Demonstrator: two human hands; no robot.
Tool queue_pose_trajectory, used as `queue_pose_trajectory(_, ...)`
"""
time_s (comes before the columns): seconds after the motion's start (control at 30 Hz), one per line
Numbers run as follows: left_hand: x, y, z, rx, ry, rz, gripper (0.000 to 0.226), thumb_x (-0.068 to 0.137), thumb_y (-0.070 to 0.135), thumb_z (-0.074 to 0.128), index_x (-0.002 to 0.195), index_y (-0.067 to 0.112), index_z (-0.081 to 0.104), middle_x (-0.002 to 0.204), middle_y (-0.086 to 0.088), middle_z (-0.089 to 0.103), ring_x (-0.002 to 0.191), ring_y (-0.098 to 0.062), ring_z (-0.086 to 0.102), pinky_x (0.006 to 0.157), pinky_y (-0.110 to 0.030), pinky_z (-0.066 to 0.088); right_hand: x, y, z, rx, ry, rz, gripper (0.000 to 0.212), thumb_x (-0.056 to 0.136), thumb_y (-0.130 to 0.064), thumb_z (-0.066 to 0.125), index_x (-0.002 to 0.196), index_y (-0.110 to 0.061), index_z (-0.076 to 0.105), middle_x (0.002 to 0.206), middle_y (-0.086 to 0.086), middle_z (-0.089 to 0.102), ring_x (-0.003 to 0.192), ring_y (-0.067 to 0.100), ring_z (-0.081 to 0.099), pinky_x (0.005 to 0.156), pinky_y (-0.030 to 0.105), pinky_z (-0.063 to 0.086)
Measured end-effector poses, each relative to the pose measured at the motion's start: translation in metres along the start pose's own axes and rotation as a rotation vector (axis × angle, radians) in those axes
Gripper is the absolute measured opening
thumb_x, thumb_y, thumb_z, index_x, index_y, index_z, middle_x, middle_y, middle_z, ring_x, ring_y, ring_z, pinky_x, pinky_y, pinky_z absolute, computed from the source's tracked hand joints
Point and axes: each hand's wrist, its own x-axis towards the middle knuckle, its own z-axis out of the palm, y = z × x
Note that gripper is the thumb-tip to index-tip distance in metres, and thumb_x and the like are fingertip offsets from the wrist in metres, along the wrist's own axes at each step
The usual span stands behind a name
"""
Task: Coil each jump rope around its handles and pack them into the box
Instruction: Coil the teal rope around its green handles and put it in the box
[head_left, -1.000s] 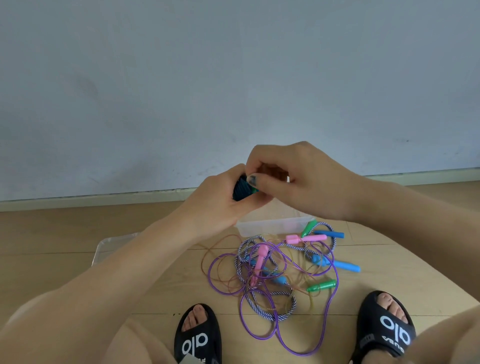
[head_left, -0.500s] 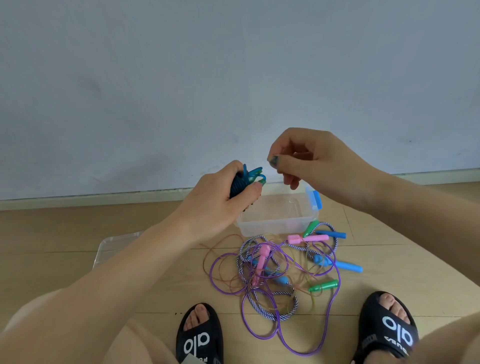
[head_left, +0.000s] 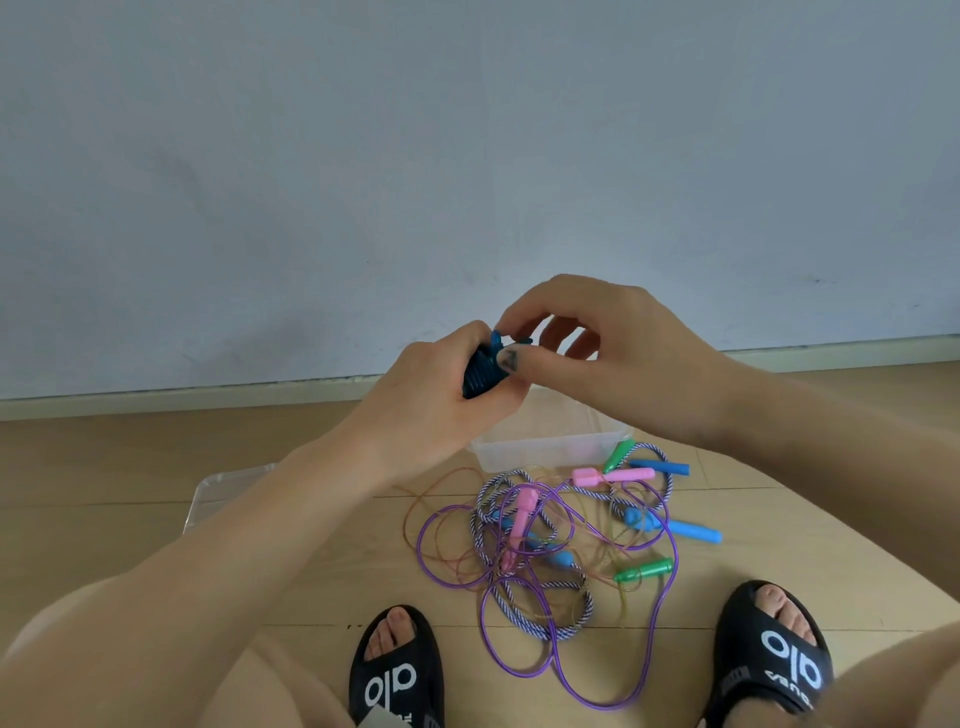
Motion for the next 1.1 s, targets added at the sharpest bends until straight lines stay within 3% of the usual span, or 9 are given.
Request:
queue_pose_trajectory(0.07,0.000,0.000,-0.001,0.055,0.013,0.020,0.019,0.087,0.041,0.061,0.082,0.028,0.049,0.059,0.009,0.051,0.050,-0.009,0.044,0.046,-0.019,0.033,0.000,-0.002,0.005,-0.028,0.044,-0.024,0.011,0.087,-0.033,0.069,0.096,-0.027,0.069,0.094,-0.009,0.064,0.083,0.009,0.062,0.068,0.014,0.045)
queue_pose_trajectory(0.13,0.000,0.001,0.000,0.092,0.023,0.024,0.022,0.086,0.043,0.060,0.082,0.025,0.049,0.060,0.007,0.051,0.051,-0.009,0.045,0.046,-0.019,0.032,0.002,-0.002,0.010,-0.039,0.079,-0.029,0.005,0.087,-0.029,0.069,0.090,-0.025,0.068,0.088,-0.009,0.063,0.080,0.010,0.060,0.068,0.011,0.041)
queue_pose_trajectory(0.27,0.001,0.001,0.001,-0.007,0.026,-0.015,0.025,0.087,0.046,0.061,0.085,0.024,0.051,0.068,-0.002,0.058,0.050,-0.014,0.051,0.049,-0.036,0.044,0.003,-0.002,0.006,0.144,0.077,0.098,0.008,0.091,-0.018,0.064,0.090,-0.021,0.072,0.086,-0.010,0.069,0.081,0.006,0.063,0.071,0.018,0.048)
queue_pose_trajectory(0.4,0.001,0.004,-0.001,-0.164,0.024,-0.061,0.024,0.089,0.040,0.061,0.091,0.017,0.054,0.070,-0.003,0.065,0.043,-0.013,0.049,0.044,-0.026,0.040,0.002,-0.008,0.003,0.391,0.076,0.213,0.012,0.093,-0.011,0.062,0.092,-0.013,0.074,0.088,-0.003,0.073,0.072,0.001,0.063,0.068,0.017,0.053)
queue_pose_trajectory(0.57,0.004,0.004,0.000,-0.108,0.094,-0.058,0.025,0.090,0.042,0.061,0.088,0.019,0.051,0.076,-0.011,0.065,0.044,-0.015,0.050,0.046,-0.032,0.043,0.002,-0.010,0.012,0.430,0.183,0.271,0.010,0.089,-0.014,0.065,0.085,-0.016,0.074,0.094,-0.003,0.069,0.072,0.011,0.059,0.068,0.026,0.048)
queue_pose_trajectory(0.63,0.005,0.003,0.000,-0.112,0.137,-0.055,0.027,0.089,0.044,0.062,0.087,0.020,0.050,0.076,-0.012,0.063,0.047,-0.019,0.049,0.047,-0.037,0.043,0.001,-0.013,0.014,0.614,0.175,0.319,0.012,0.091,-0.007,0.061,0.084,-0.008,0.070,0.084,0.005,0.067,0.067,0.014,0.057,0.060,0.028,0.046)
queue_pose_trajectory(0.77,0.004,0.004,0.001,-0.094,0.176,-0.023,0.028,0.085,0.047,0.061,0.089,0.021,0.050,0.068,-0.007,0.057,0.052,-0.024,0.050,0.049,-0.042,0.044,0.004,-0.017,0.014,0.977,0.215,0.486,0.010,0.094,-0.001,0.055,0.089,0.002,0.063,0.086,0.018,0.068,0.061,0.018,0.061,0.053,0.024,0.049)
queue_pose_trajectory(0.97,0.001,0.004,0.010,-0.029,0.214,0.025,0.022,0.088,0.040,0.065,0.092,0.025,0.050,0.061,0.005,0.048,0.053,-0.011,0.043,0.045,-0.019,0.033,0.007,-0.011,0.014,0.648,0.268,0.467,0.011,0.088,0.000,0.058,0.084,0.000,0.068,0.068,0.010,0.069,0.057,0.017,0.063,0.056,0.022,0.051)
queue_pose_trajectory(1.1,0.001,0.006,0.007,-0.002,0.245,0.078,0.019,0.089,0.037,0.065,0.091,0.025,0.049,0.064,0.006,0.049,0.053,-0.013,0.042,0.047,-0.020,0.031,0.006,-0.008,0.009,0.596,0.262,0.437,0.009,0.089,0.000,0.062,0.085,0.001,0.070,0.064,0.010,0.066,0.057,0.016,0.062,0.056,0.020,0.051)
